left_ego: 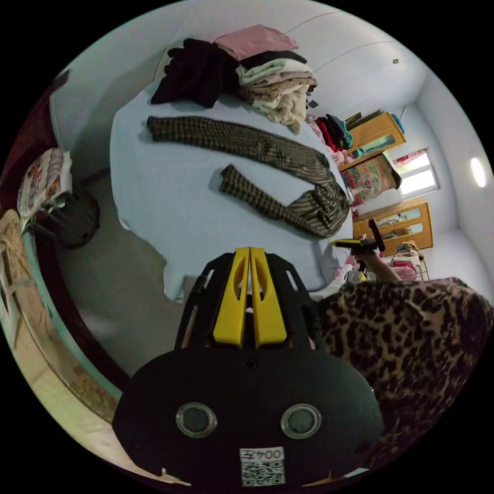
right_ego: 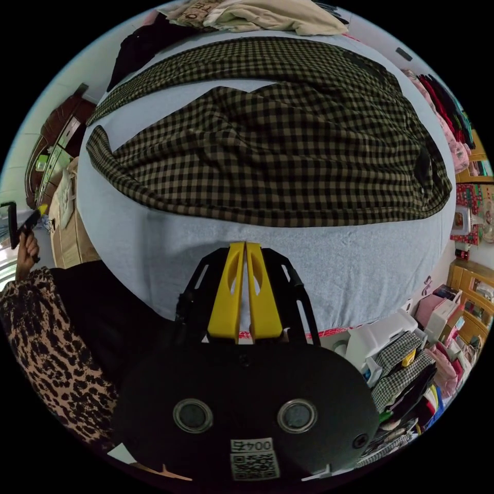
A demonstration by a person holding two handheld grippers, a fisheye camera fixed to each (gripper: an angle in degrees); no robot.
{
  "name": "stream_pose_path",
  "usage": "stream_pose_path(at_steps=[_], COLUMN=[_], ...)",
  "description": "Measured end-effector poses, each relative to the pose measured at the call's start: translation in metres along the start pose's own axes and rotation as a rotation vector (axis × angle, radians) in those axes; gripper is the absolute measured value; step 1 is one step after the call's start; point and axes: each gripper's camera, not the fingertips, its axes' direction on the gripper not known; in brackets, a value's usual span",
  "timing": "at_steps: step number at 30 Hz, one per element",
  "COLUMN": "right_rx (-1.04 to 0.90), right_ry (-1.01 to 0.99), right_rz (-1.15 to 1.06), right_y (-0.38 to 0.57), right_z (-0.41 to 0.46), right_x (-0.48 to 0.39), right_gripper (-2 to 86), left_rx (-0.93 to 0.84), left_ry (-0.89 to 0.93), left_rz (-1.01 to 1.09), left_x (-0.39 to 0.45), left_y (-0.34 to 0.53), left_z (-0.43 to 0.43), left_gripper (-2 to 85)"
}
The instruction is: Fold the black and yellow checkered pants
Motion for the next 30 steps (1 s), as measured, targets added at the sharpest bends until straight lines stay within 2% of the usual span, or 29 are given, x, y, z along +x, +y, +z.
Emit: stream_pose_path(at_steps=[4,8,12,17,25,30], right_rx=[0.018,0.008,0.015,0.036,0.044,0.05], right_ry=[0.003,-0.094,-0.173,-0.099,0.053,0.018], right_rz=[0.016,0.143,0.198,0.171,0.207,0.183], right_y=[0.001,-0.001,0.001,0.006,0.011,0.024], right_z=[0.001,0.001,0.002,0.001,0.0,-0.013], right_x=[-0.009,-0.002,0.002,-0.025,-0.074,-0.091], right_gripper=[-0.6,-0.7,-0.7,-0.7,-0.6,0.1], left_rx=[-0.013,0.076,0.079,0.049,-0.016,-0.064], left_ry=[-0.013,-0.026,-0.071,-0.075,-0.076,-0.096], left_rz=[-0.051,0.086,0.163,0.18,0.175,0.166], left_x=[-0.012,0.002,0.01,0.005,0.001,-0.002], left_y=[0.041,-0.002,-0.05,-0.091,-0.113,-0.116], left_z=[0.021,0.034,0.047,0.064,0.092,0.106], left_gripper=[1.1,4.4,8.4,10.8,9.6,8.9])
